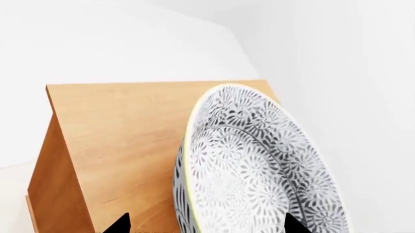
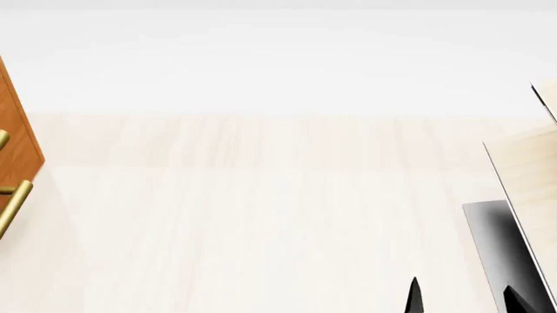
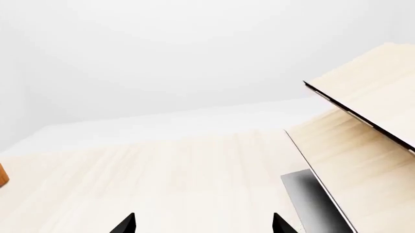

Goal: Close the top drawer of the cabinet and put the bowl on top of it.

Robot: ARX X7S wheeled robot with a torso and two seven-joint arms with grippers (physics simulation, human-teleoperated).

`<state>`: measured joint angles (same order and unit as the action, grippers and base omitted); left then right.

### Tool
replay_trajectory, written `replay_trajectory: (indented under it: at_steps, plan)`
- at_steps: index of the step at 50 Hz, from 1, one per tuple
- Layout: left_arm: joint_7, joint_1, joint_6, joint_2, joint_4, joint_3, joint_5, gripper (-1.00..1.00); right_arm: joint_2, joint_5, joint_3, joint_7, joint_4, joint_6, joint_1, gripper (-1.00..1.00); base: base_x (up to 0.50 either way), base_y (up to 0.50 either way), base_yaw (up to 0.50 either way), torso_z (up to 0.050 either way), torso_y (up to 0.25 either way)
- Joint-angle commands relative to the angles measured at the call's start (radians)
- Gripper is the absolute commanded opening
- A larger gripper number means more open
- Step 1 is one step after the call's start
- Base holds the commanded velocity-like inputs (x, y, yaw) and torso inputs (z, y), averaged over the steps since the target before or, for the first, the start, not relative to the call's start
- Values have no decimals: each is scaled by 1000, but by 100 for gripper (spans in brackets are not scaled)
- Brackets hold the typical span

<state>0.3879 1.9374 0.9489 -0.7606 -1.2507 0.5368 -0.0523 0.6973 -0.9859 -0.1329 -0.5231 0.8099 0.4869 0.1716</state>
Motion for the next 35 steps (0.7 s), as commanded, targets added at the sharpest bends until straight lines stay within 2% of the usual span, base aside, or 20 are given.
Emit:
replay_trajectory:
  at_steps: [1, 11, 35]
  plan:
    - [-10, -37, 103, 24, 134, 0, -3, 100, -2, 2, 4, 13, -16, -8, -5, 100, 0, 0, 0, 0, 0]
    - [-30, -106, 244, 48, 315, 30, -29, 100, -5, 3, 0, 22, -23, -19, 2, 100, 0, 0, 0, 0, 0]
    - [-113, -190, 477, 68, 625, -10, -81, 100, -11, 17, 21, 27, -29, -24, -4, 100, 0, 0, 0, 0, 0]
